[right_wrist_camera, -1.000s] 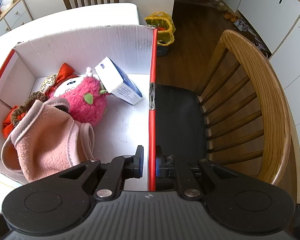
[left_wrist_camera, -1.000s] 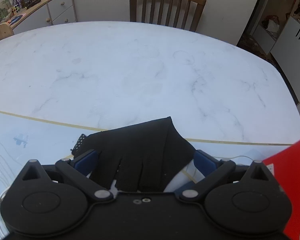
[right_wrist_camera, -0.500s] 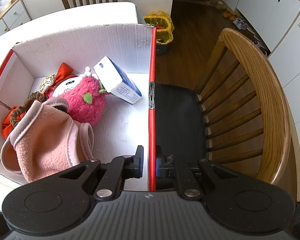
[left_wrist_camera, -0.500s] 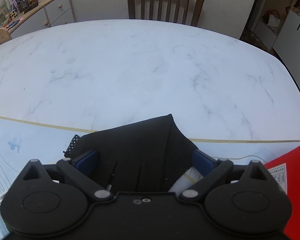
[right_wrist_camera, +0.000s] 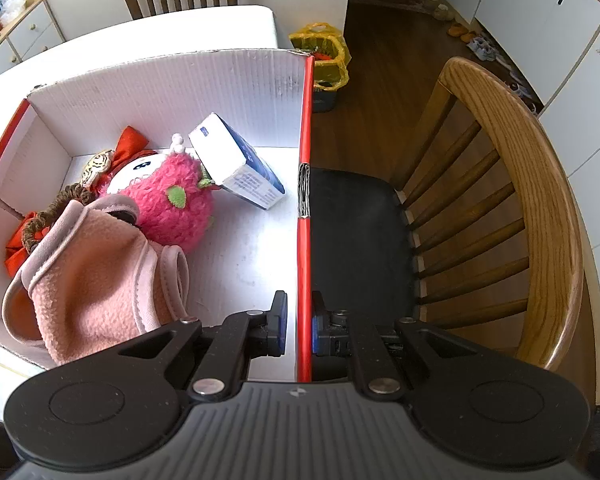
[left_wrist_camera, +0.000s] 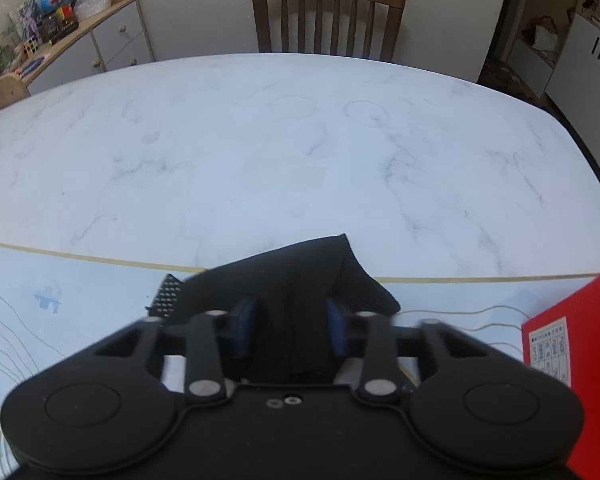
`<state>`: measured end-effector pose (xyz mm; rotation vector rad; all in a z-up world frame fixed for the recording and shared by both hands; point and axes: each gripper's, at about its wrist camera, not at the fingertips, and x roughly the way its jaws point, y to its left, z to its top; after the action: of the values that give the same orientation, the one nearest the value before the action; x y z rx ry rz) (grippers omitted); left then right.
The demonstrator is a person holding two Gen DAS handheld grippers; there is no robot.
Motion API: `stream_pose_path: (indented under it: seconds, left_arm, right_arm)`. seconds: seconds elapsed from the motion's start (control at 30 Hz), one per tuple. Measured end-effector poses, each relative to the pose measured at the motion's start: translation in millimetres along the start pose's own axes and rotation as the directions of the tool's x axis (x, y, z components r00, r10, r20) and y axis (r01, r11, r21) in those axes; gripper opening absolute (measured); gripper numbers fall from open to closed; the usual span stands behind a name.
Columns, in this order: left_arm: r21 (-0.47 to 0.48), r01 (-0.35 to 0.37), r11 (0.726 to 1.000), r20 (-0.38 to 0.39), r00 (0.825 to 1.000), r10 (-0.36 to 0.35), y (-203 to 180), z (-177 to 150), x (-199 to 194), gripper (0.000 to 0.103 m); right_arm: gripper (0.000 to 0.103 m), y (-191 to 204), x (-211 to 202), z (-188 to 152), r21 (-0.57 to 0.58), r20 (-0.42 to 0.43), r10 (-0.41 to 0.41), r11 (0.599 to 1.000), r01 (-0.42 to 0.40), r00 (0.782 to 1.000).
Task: Organize objects
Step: 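Lower the left gripper onto the black glove and close, then carry the black glove with the left gripper over the box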
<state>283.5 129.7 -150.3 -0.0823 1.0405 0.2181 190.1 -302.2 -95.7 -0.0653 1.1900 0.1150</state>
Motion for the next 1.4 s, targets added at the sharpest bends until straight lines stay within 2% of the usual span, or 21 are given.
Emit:
stream_pose_path:
  seconds: [0.03,0.13,0.23,0.5,0.77,1.1,1.4]
  left_arm:
    - [0.002,0.003,1.000,-0.002,1.000,-0.003,0,0,-1,0.016]
    - [-0.014,0.021,1.000,-0.007,1.000,-0.022,3,-1,-4,0.012]
    - [-0.029,0.029,0.999,0.002,1.000,-0.029,5,-2,-13,0.004]
    - [-0.007,0.066,0.998,0.021,0.998,-0.065,-1,-14,-42,0.003]
    - [0.023,0.134,0.991,0.073,0.988,-0.136,-18,-17,-92,0.003]
    - [0.130,0.214,0.968,0.137,0.963,-0.231,-61,-21,-150,0.003]
    - [0.226,0.259,0.939,0.152,0.943,-0.296,-106,-22,-175,0.003]
  right_arm:
    - [0.011,0,0,0,0.000,0.000,0.001,1.000,-0.001,1.000]
    - [0.011,0,0,0,0.000,0.004,0.004,1.000,-0.004,1.000]
    - [0.011,-1,-1,-1,-0.001,0.008,0.007,1.000,-0.007,1.000]
    - [0.011,-2,-3,-3,-0.002,0.027,0.021,1.000,-0.021,0.999]
    - [0.011,-4,-4,-6,-0.008,0.036,0.028,1.000,-0.028,0.999]
    - [0.010,-6,-6,-9,-0.016,0.048,0.044,0.999,-0.043,0.998]
    - [0.011,-9,-7,-10,-0.016,0.058,0.058,0.998,-0.058,0.997]
